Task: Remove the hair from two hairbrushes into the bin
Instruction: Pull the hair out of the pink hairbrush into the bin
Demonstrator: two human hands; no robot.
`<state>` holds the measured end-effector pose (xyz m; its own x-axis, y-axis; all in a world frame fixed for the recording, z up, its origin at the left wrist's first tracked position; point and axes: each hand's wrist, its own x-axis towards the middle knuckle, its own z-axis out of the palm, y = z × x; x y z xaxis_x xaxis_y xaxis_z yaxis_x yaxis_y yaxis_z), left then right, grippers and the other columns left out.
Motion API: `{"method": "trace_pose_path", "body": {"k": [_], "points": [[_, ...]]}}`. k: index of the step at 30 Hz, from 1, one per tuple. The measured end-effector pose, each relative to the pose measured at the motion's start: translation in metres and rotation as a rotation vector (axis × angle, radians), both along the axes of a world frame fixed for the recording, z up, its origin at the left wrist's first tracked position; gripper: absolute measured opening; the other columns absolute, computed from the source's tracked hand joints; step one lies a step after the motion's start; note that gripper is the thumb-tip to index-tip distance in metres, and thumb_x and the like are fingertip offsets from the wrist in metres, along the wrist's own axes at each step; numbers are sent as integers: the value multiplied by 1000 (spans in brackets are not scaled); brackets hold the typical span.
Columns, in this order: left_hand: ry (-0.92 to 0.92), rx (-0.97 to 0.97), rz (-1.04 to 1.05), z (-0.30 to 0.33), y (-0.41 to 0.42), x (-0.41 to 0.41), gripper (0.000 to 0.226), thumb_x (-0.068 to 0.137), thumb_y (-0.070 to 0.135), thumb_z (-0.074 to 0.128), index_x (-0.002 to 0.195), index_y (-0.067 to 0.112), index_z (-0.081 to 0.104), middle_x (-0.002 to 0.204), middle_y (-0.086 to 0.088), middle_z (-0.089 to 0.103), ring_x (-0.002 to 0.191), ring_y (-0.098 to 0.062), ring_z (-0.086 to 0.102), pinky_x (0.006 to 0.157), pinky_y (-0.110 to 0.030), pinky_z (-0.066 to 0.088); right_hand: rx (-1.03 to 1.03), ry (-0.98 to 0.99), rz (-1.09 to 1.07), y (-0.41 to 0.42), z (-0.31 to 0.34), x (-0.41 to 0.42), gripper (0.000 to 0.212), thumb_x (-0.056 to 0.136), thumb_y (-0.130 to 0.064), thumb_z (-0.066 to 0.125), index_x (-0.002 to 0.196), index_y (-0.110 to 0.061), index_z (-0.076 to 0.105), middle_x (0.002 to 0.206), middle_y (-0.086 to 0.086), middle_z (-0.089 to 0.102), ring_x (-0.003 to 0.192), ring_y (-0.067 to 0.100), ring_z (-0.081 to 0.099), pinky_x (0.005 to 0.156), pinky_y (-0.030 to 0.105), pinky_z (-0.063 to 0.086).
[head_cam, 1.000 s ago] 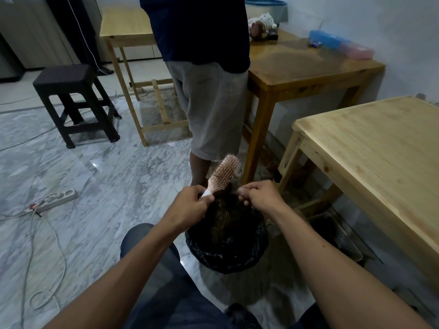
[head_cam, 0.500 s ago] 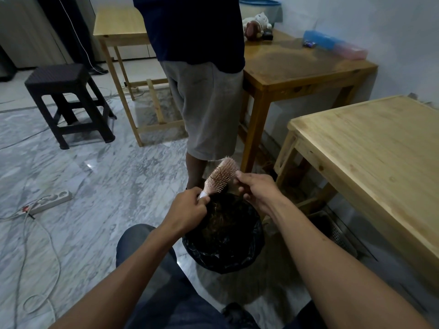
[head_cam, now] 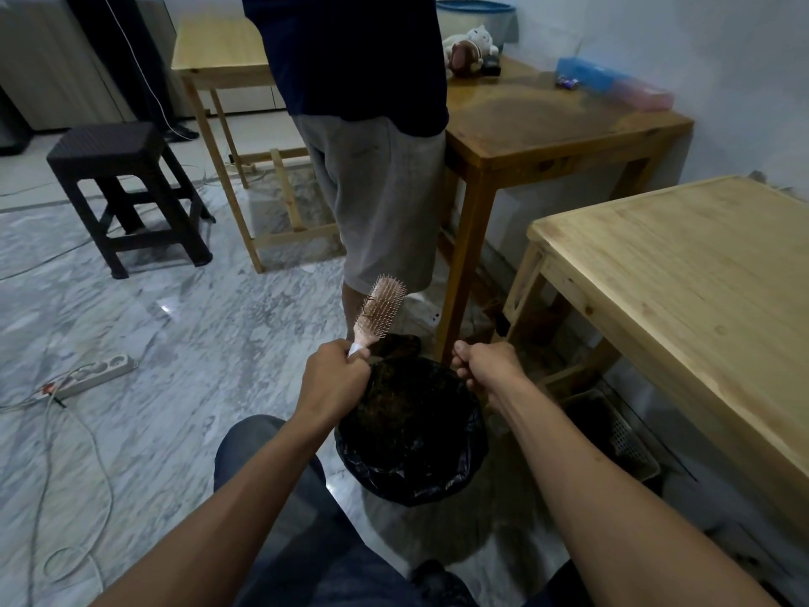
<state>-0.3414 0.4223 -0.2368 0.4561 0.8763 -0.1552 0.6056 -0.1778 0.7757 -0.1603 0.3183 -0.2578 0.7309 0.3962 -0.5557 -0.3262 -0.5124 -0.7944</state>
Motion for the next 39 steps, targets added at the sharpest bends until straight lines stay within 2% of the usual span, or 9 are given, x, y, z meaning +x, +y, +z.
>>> {"method": "trace_pose_path", "body": {"k": [5,9,13,16,19,23,27,34,39], "points": [[51,60,52,-10,3,-2,27,95,19,52,69,15,50,56,0,47,50,-18,42,49,-28,25,-14,-33,-139,1,2,6,20,104,-20,58,114,-5,66,77,4,64,55,11,54,41,19,41],[72,107,165,-16,17,-11,35,96,21,50,66,14,33,58,0,34,51,-18,32,50,-31,22,-41,-85,-226,-9,-2,17,34,103,-21,56,130,-1,59,111,16,72,81,21,63,65,30,51],[100,121,82,-17,19,-12,31,97,24,49,70,9,45,60,-5,45,51,-21,39,50,-32,27,-65,-45,-1,-9,0,9,23,104,-20,60,110,-1,71,82,5,67,66,14,60,53,23,47],[87,128,-4,-12,7,-5,25,98,21,50,75,10,52,61,-5,50,51,-20,42,49,-30,26,-123,-137,275,0,2,0,31,101,-8,59,130,-9,69,115,7,71,98,19,69,79,31,61],[90,188,-106,-9,2,-1,25,97,21,52,73,14,51,61,-4,52,53,-22,46,49,-32,27,-183,-247,560,6,16,-8,72,90,-8,67,155,-27,44,157,6,45,139,29,50,110,40,47],[71,212,-221,-7,0,4,21,95,24,54,76,16,58,66,-5,60,60,-22,54,53,-36,35,127,-178,667,8,22,-18,61,88,-22,81,142,-30,54,132,-14,58,104,8,65,84,29,58],[60,206,-252,-6,-1,6,26,96,24,56,70,24,53,62,2,54,57,-17,49,50,-31,28,167,-220,611,5,15,-22,17,97,-25,72,110,-17,79,99,0,79,75,4,68,60,15,51],[155,171,63,-19,26,-12,25,94,24,50,77,7,56,69,-12,59,60,-29,54,49,-32,29,151,-309,417,-17,6,-4,21,99,-21,69,83,-29,81,82,-8,81,76,6,69,67,22,50],[148,168,24,-22,22,-11,26,96,21,50,72,9,50,64,-9,53,54,-24,47,49,-31,27,83,-266,501,-15,3,-6,17,101,-20,66,107,-28,80,107,-3,79,99,12,72,81,28,58]]}}
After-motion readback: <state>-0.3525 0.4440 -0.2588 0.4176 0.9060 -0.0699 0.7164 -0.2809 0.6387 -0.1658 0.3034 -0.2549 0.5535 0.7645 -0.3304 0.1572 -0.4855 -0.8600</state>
